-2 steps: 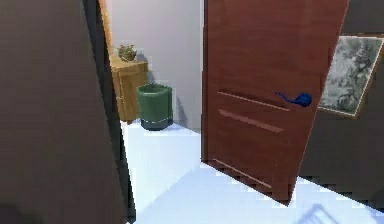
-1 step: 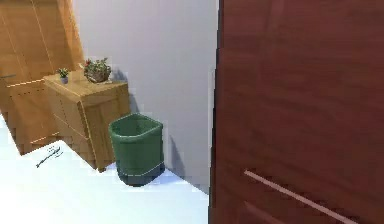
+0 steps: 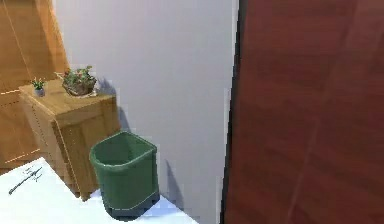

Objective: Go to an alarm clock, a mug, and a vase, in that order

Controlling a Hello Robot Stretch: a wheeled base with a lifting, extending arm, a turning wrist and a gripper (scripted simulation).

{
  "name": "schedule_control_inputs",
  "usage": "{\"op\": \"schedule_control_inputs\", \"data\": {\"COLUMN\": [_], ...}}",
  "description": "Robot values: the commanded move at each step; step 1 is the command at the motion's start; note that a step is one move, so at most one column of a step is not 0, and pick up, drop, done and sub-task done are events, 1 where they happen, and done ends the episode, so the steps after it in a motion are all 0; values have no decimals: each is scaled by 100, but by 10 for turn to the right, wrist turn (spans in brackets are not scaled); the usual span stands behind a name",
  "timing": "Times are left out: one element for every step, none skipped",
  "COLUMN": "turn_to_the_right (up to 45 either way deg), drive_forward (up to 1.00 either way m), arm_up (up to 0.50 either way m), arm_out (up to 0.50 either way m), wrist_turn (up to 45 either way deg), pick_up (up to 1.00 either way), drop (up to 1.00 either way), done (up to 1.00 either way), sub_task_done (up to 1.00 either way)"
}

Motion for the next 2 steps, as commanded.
{"op": "schedule_control_inputs", "data": {"turn_to_the_right": [-450, 0], "drive_forward": [0, 45], "arm_up": [0, 0], "arm_out": [0, 0], "wrist_turn": [0, 0], "pick_up": [0, 0], "drop": [0, 0], "done": [0, 0], "sub_task_done": [0, 0]}}
